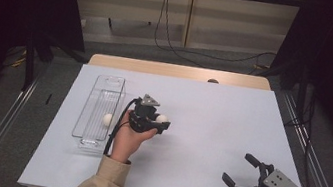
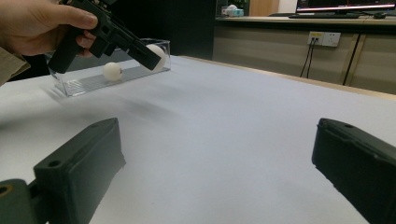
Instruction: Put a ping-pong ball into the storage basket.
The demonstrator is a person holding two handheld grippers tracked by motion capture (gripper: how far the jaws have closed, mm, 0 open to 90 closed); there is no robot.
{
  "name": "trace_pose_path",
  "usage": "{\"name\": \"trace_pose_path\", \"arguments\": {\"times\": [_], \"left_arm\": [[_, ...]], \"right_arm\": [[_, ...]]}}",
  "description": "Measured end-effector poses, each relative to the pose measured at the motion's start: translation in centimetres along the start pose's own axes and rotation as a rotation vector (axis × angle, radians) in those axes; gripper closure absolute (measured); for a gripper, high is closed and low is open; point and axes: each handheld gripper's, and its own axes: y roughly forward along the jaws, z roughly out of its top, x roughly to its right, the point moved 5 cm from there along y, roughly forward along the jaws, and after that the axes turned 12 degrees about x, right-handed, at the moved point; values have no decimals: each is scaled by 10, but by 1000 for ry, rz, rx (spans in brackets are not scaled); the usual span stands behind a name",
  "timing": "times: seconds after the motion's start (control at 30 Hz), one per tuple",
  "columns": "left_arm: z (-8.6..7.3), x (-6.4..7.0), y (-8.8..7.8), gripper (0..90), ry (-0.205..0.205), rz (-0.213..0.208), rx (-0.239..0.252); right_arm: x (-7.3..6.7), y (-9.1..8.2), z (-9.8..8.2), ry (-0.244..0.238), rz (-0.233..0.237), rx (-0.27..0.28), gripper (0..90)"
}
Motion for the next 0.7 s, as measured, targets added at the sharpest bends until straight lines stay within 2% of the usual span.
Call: {"name": "trace_pose_path", "arguments": {"times": [0.7], "left_arm": [[4,-7,-10,510,-18,10,4]], "right_arm": [[0,-1,1,1,0,3,14]]}}
